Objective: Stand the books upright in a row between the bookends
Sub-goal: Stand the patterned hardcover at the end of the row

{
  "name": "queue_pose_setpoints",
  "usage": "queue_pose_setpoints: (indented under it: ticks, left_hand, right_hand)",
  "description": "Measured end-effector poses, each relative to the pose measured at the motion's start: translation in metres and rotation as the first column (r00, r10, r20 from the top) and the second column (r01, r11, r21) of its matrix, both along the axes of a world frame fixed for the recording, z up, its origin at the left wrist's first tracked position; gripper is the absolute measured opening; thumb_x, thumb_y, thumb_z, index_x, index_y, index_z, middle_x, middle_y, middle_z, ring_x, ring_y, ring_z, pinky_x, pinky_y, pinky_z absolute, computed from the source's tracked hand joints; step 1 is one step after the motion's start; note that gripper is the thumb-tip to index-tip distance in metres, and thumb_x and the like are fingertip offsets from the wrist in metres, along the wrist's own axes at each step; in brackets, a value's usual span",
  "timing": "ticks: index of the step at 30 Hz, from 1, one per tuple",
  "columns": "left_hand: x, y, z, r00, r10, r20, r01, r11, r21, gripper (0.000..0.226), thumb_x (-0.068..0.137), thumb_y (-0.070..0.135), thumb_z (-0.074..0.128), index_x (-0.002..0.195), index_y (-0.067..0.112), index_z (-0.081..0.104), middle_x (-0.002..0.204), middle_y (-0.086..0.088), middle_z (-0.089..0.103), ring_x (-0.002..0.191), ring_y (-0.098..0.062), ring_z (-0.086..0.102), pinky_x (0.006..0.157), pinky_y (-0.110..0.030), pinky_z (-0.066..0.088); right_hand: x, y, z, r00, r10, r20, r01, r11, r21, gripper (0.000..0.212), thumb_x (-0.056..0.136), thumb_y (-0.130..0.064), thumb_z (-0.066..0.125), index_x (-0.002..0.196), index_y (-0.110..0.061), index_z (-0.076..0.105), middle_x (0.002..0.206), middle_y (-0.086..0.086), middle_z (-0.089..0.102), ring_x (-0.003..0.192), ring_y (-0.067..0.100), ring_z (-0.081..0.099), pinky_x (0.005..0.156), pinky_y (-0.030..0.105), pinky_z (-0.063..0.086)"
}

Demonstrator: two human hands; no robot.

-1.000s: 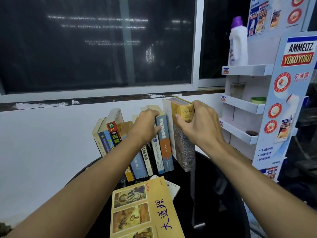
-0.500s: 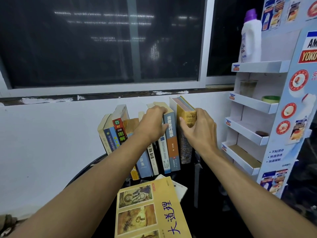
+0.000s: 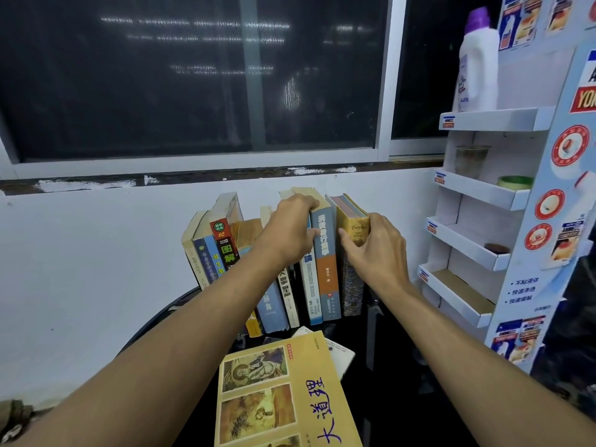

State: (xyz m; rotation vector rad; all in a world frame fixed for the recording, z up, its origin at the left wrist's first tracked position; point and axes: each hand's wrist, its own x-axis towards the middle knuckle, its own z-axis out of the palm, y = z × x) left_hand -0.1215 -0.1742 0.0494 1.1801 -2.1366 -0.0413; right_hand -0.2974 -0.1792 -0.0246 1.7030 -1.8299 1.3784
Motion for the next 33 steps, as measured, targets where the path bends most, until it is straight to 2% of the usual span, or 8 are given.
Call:
queue_pose_setpoints:
  ticks: [3,6,10,15,18,21,27,33]
  left_hand:
    - [0.0,-0.001,0.0,1.0,-0.007,-0.002,0.007,1.0,0.002,0.045,0.091,0.015,0.072,0.133,0.01,0.058,0.133,-0.008,0.059,0.122,-0.022,0.055,0.087,-0.021,0.041]
    - [0.001,-0.001,0.0,1.0,-0.002,-0.006,0.002,1.0,0.006,0.049,0.091,0.016,0.073,0.137,0.011,0.056,0.136,-0.007,0.059,0.124,-0.022,0.054,0.092,-0.021,0.04]
    - [0.001,0.0,0.0,1.0,-0.004,-0.009,0.004,1.0,0.013,0.049,0.091,0.016,0.072,0.137,0.011,0.056,0.134,-0.007,0.059,0.122,-0.021,0.055,0.087,-0.019,0.04]
    - [0.002,-0.001,-0.001,1.0,-0.008,-0.01,0.008,1.0,0.026,0.053,0.091,0.016,0.072,0.14,0.012,0.053,0.138,-0.006,0.057,0.126,-0.021,0.052,0.092,-0.021,0.041]
    - [-0.001,-0.002,-0.001,1.0,-0.013,-0.005,0.013,1.0,0.027,0.051,0.091,0.017,0.073,0.138,0.013,0.055,0.136,-0.006,0.058,0.124,-0.02,0.054,0.089,-0.02,0.041]
    - [-0.003,-0.003,-0.002,1.0,-0.008,-0.008,0.008,1.0,0.019,0.05,0.09,0.017,0.074,0.137,0.013,0.055,0.135,-0.006,0.058,0.122,-0.02,0.055,0.088,-0.02,0.04]
    - [-0.004,-0.002,-0.002,1.0,-0.008,0.004,0.008,1.0,0.006,0.048,0.091,0.017,0.073,0.135,0.012,0.055,0.135,-0.006,0.058,0.121,-0.019,0.055,0.087,-0.019,0.039]
    - [-0.004,-0.002,-0.002,1.0,-0.004,-0.002,0.004,1.0,0.001,0.045,0.09,0.018,0.073,0.131,0.012,0.056,0.132,-0.006,0.059,0.118,-0.019,0.055,0.085,-0.02,0.041]
  right_hand:
    - [-0.002,-0.002,-0.001,1.0,0.025,0.003,-0.025,1.0,-0.005,0.042,0.09,-0.047,0.066,0.106,-0.009,0.059,0.103,0.008,0.066,0.088,0.027,0.063,0.07,0.034,0.047]
    - [-0.003,-0.001,0.001,0.997,0.073,0.01,-0.073,0.997,0.016,0.049,0.089,-0.051,0.067,0.119,-0.012,0.059,0.112,0.005,0.067,0.097,0.024,0.064,0.079,0.035,0.05]
    - [-0.009,0.01,0.001,0.972,0.234,0.015,-0.234,0.972,0.015,0.061,0.091,-0.049,0.068,0.142,-0.029,0.04,0.124,-0.002,0.065,0.1,0.016,0.064,0.086,0.035,0.054]
    - [-0.025,0.018,0.0,0.918,0.397,0.011,-0.397,0.915,0.076,0.05,0.096,-0.034,0.066,0.141,-0.036,0.044,0.125,-0.005,0.062,0.088,0.006,0.064,0.072,0.006,0.049]
    - [-0.033,0.018,0.003,0.875,0.481,0.057,-0.484,0.865,0.131,0.054,0.097,-0.02,0.064,0.143,-0.038,0.042,0.128,-0.006,0.06,0.091,0.007,0.069,0.075,0.015,0.056]
    - [-0.034,0.019,0.006,0.856,0.513,0.073,-0.517,0.837,0.18,0.058,0.097,-0.013,0.063,0.144,-0.038,0.04,0.125,-0.01,0.056,0.091,0.002,0.068,0.073,0.01,0.054]
    - [-0.03,0.017,0.006,0.851,0.518,0.088,-0.525,0.829,0.193,0.059,0.098,-0.011,0.062,0.145,-0.038,0.04,0.122,-0.011,0.055,0.089,-0.002,0.066,0.07,0.005,0.049]
    - [-0.03,0.013,0.007,0.857,0.509,0.076,-0.513,0.835,0.2,0.059,0.098,-0.011,0.063,0.144,-0.04,0.041,0.123,-0.008,0.06,0.088,-0.001,0.068,0.072,0.01,0.053]
